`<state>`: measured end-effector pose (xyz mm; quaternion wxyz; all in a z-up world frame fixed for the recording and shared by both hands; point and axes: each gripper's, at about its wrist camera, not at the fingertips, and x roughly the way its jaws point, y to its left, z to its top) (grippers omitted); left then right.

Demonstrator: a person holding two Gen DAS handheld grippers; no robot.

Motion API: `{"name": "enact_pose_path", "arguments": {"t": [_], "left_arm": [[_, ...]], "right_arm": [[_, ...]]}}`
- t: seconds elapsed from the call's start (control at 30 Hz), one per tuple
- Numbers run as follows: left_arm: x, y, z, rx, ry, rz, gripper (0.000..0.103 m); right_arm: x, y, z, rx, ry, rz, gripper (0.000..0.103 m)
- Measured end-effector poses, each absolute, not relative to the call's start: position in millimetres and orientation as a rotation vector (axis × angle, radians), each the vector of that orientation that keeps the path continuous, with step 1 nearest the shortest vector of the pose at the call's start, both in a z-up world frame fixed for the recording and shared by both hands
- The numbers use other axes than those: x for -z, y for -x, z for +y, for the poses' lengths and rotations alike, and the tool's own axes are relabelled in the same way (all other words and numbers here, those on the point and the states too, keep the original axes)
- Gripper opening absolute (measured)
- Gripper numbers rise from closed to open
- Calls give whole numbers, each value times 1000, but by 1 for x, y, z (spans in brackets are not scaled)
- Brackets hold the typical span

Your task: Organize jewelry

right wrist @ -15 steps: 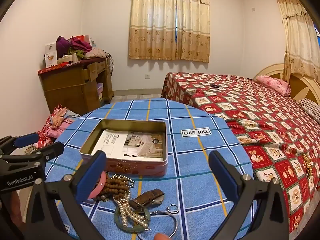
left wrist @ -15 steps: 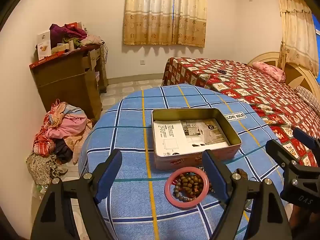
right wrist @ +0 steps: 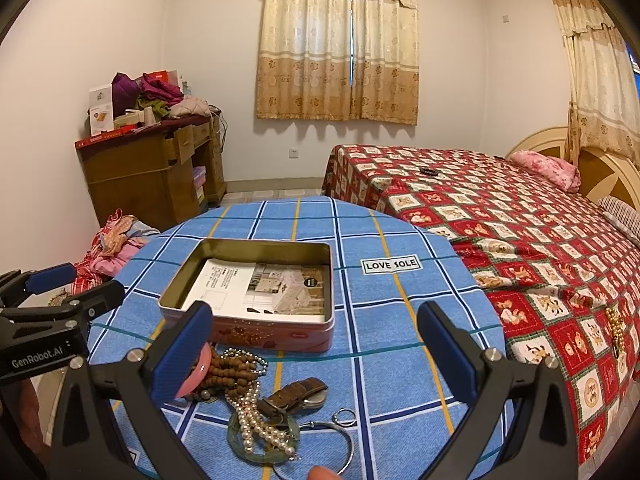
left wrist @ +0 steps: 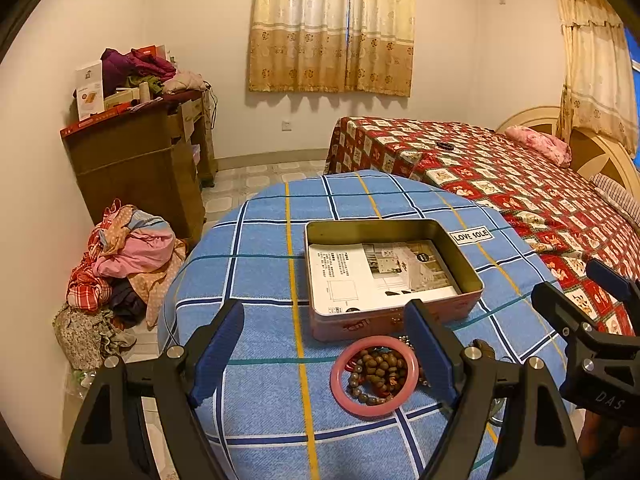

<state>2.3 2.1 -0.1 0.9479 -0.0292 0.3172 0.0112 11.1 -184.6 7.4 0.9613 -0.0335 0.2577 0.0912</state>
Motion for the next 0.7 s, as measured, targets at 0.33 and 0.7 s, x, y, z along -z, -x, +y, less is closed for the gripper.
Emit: {"name": "enact_pose_path", "arguments": {"t": [0.33, 0.7], "left_arm": [[-4, -2, 3, -24, 48, 650, 82], [-12, 0, 2, -33, 26, 691, 82]], "right_arm": [[-5, -10, -185, -185, 70, 522, 103], [-6, -9, -186, -186, 72, 523, 103]]}}
